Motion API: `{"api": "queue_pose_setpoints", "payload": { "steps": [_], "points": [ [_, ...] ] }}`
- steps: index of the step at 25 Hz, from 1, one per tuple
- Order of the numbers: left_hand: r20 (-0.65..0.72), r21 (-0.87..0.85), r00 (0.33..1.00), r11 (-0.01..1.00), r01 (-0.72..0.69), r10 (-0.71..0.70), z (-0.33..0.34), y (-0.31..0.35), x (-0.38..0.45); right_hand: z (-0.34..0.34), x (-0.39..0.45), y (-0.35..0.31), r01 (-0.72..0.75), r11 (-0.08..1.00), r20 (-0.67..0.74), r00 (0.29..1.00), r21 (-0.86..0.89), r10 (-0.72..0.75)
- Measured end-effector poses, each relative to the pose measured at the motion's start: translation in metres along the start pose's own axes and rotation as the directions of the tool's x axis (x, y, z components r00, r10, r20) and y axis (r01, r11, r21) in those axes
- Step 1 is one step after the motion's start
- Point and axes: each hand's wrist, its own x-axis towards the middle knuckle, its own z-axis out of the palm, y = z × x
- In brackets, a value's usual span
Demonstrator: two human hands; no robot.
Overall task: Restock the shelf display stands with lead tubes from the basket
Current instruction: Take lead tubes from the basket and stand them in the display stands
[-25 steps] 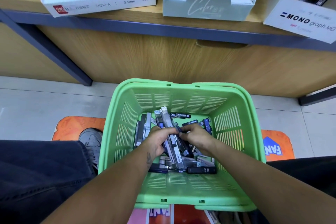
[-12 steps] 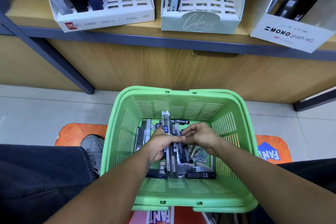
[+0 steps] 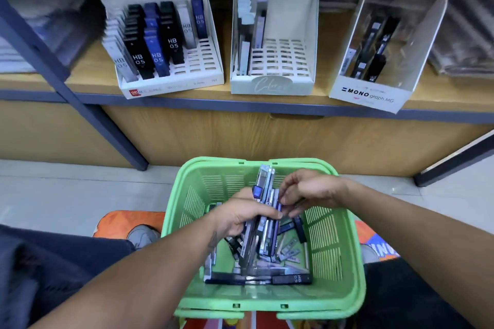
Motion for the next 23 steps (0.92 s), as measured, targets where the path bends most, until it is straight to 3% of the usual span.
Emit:
{"api": "queue_pose_setpoints", "payload": {
  "steps": [4, 6, 11, 16, 23],
  "points": [
    [-0.027, 0.032, 0.994, 0.993, -0.11, 0.11, 0.009, 0.047, -0.028, -0.017, -0.05, -0.042, 0.053, 0.995, 0.174, 0.984, -0.084, -0.038],
    [-0.076, 0.024, 0.984, 0.987, -0.16, 0.161, 0.013, 0.075, -0.045, -0.015, -0.074, -0.063, 0.095, 0.99, 0.192, 0.979, -0.107, -0.073],
    [-0.206, 0.01, 0.925, 0.945, -0.326, 0.321, 0.018, 0.135, -0.093, 0.005, -0.107, -0.106, 0.281, 0.957, 0.033, 0.96, -0.069, -0.279],
    [-0.337, 0.025, 0.862, 0.918, -0.395, 0.379, 0.008, 0.178, -0.133, 0.022, -0.121, -0.145, 0.393, 0.915, 0.007, 0.919, 0.09, -0.395],
    [-0.454, 0.052, 0.758, 0.863, -0.503, 0.469, -0.037, 0.229, -0.163, 0.037, -0.118, -0.213, 0.583, 0.812, -0.093, 0.808, -0.023, -0.582]
  ]
}}
